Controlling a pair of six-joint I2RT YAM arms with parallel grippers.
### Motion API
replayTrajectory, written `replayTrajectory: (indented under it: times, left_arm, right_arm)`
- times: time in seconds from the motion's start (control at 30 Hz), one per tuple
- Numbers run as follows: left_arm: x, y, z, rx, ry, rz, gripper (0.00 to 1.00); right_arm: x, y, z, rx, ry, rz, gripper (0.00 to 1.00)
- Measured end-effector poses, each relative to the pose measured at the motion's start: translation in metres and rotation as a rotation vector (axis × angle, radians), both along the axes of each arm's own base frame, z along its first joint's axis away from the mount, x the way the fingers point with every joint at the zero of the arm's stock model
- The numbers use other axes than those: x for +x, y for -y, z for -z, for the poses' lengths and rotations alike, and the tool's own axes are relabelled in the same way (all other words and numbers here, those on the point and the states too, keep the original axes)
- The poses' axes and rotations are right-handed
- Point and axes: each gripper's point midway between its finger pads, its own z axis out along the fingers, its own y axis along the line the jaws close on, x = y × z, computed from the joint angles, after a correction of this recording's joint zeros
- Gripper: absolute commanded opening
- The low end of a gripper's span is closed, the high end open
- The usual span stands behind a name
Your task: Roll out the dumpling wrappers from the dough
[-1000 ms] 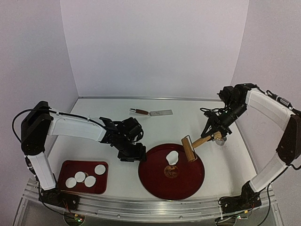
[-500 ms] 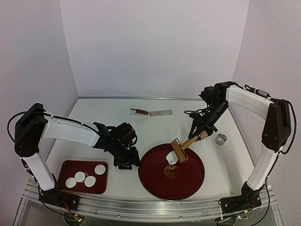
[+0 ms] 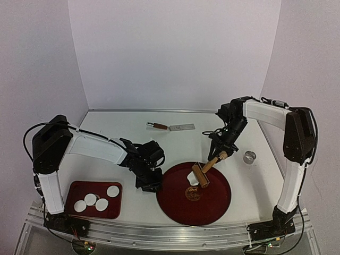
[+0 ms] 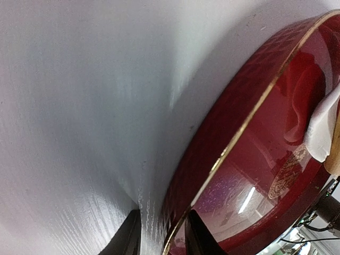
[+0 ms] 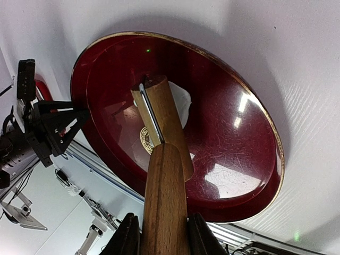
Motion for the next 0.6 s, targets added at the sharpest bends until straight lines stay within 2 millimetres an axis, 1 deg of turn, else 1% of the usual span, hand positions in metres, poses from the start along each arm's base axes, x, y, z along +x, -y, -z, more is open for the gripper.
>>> replayTrajectory:
  times: [0.1,0.3,0.6]
  left_arm:
    - [0.002,0.003,0.001,0.015,0.002,0.013,0.22]
    - [0.006,0.007,0.003,0.042,0.002,0.037,0.13]
    - [0.006,0.008,0.005,0.074,-0.006,0.077,0.01]
  right_arm:
    - [0.002,-0.001,0.002,-0.001,0.002,-0.001,0.0]
    - [0.003,0.0,0.013,-0.016,-0.022,-0.004,0.0]
    - [0.003,0.002,0.018,-0.03,-0.029,-0.007,0.0]
